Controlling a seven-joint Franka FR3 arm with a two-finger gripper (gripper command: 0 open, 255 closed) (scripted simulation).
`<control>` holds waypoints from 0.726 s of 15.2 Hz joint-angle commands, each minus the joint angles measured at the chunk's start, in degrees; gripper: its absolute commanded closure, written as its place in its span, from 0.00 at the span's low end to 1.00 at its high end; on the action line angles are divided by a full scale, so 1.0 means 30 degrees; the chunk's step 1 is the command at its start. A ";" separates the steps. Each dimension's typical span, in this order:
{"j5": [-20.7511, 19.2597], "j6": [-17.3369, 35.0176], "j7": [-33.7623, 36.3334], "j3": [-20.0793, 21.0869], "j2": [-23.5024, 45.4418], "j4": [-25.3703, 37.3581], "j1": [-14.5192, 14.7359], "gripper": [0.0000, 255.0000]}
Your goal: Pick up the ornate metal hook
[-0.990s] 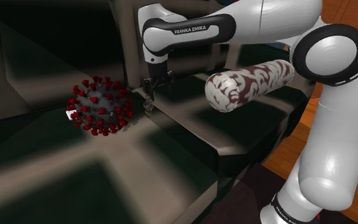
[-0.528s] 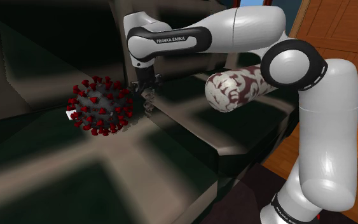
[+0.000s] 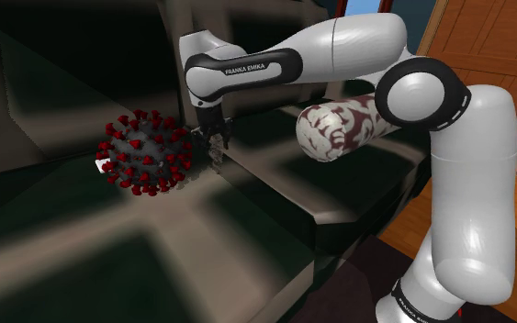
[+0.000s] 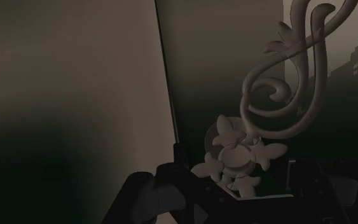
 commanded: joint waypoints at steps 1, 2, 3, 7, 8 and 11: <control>0.0000 0.0017 0.0006 -0.0002 -0.0003 -0.0045 -0.0003 1.00; 0.0000 0.0018 0.0008 -0.0001 -0.0006 -0.0049 -0.0002 1.00; -0.0001 0.0030 0.0016 0.0000 -0.0002 -0.0058 0.0002 1.00; -0.0005 0.0033 0.0028 0.0003 0.0004 -0.0056 0.0011 1.00; -0.0003 0.0042 -0.0003 -0.0007 0.0017 -0.0049 -0.0012 1.00; 0.0023 -0.0710 -0.0115 0.0005 0.0004 0.0698 0.0029 1.00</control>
